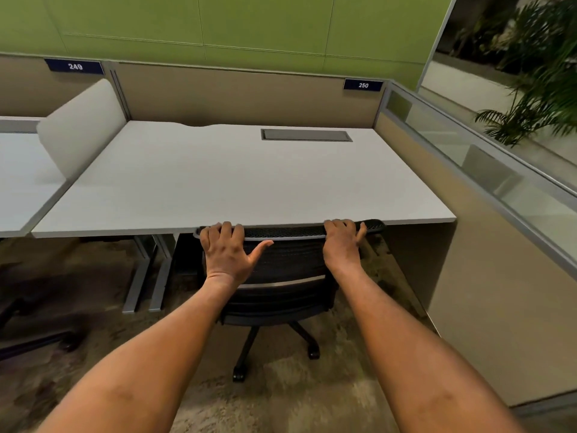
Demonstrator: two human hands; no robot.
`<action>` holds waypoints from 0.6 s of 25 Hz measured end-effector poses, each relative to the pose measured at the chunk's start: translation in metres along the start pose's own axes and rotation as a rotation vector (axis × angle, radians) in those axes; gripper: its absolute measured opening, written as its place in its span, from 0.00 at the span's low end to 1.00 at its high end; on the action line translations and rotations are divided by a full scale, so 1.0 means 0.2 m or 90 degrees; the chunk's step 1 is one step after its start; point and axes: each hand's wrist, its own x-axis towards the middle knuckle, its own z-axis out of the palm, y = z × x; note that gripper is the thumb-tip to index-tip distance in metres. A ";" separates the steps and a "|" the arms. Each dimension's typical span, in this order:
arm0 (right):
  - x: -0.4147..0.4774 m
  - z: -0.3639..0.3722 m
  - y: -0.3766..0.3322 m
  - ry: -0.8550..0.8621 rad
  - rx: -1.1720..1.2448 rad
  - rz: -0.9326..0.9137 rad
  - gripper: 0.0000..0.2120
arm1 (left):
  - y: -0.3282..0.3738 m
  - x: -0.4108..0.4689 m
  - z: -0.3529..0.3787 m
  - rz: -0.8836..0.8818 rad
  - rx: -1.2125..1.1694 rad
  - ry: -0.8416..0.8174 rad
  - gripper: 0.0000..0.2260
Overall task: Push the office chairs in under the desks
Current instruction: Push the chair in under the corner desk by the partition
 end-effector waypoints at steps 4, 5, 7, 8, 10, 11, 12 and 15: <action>0.14 0.06 -0.11 -0.018 0.029 0.004 0.24 | -0.11 0.13 0.07 -0.011 0.014 -0.007 0.34; 0.14 0.05 -0.11 -0.010 0.030 0.004 0.23 | -0.11 0.14 0.07 -0.008 0.016 -0.002 0.34; 0.20 0.09 -0.14 -0.005 0.023 0.003 0.22 | -0.15 0.19 0.11 -0.009 0.006 -0.009 0.33; 0.23 0.10 -0.15 -0.001 0.018 0.001 0.22 | -0.16 0.22 0.12 -0.005 -0.004 -0.012 0.33; 0.26 0.12 -0.16 0.002 0.019 -0.001 0.21 | -0.17 0.26 0.15 -0.001 -0.020 -0.011 0.32; 0.29 0.12 -0.17 0.004 0.025 0.000 0.21 | -0.18 0.28 0.16 0.000 -0.021 -0.009 0.32; 0.31 0.13 -0.18 0.004 0.028 0.001 0.20 | -0.20 0.30 0.18 -0.006 -0.024 -0.013 0.32; 0.36 0.14 -0.21 0.002 0.041 -0.005 0.20 | -0.22 0.34 0.20 -0.017 -0.018 -0.002 0.32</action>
